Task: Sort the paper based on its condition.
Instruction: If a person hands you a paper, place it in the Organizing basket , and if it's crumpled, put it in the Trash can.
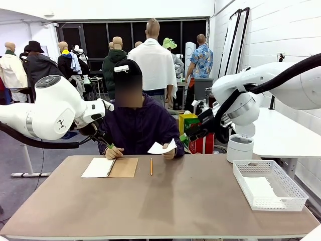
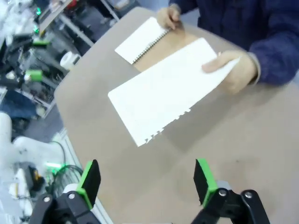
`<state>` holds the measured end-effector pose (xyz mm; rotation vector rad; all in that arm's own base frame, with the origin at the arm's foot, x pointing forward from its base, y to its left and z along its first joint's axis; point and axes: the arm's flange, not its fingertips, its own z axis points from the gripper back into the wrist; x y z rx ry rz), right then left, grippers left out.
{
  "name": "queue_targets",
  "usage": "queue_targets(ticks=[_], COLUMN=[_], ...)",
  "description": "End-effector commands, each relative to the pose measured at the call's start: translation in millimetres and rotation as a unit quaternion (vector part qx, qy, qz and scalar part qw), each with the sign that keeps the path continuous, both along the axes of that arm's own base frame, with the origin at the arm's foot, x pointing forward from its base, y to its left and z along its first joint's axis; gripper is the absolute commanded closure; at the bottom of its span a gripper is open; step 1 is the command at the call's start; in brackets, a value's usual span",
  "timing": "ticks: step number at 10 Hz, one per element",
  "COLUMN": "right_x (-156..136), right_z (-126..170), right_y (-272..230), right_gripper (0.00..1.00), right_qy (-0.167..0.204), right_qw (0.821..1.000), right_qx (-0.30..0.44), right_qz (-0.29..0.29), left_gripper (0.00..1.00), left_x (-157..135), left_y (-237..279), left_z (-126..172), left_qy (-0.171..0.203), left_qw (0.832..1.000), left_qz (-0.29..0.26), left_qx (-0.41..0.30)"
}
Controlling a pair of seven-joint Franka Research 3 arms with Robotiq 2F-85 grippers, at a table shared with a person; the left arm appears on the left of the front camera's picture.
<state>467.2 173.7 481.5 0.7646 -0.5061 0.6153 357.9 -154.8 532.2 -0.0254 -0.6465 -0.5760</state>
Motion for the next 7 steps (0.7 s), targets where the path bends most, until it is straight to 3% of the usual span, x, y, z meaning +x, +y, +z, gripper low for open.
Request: queue_targets(ticks=[1,2,3,7], right_x=[11.3,8.3,6.4,7.6], right_z=[-1.4,-0.5,-5.1,-4.6], right_y=[3.0,4.9,-4.9,-4.5], right_gripper=[0.00,0.00,0.00,0.00], right_qy=[0.048,0.030,0.029,0.033], right_qw=[0.998,0.999,0.999,0.999], right_qx=[0.020,-0.033,0.009,-0.001], right_qz=[-0.029,-0.015,-0.017,-0.021], left_gripper=[0.00,0.00,0.00,0.00], left_x=[0.8,0.8,0.8,0.8], left_y=[0.9,0.9,0.9,0.9], left_z=[-0.9,-0.9,-0.9,-0.9], left_qy=[-0.005,-0.005,-0.005,-0.005], left_qw=[1.000,1.000,1.000,1.000], left_qz=[0.000,0.000,0.000,0.000], left_qx=[0.001,0.001,0.001,0.001])
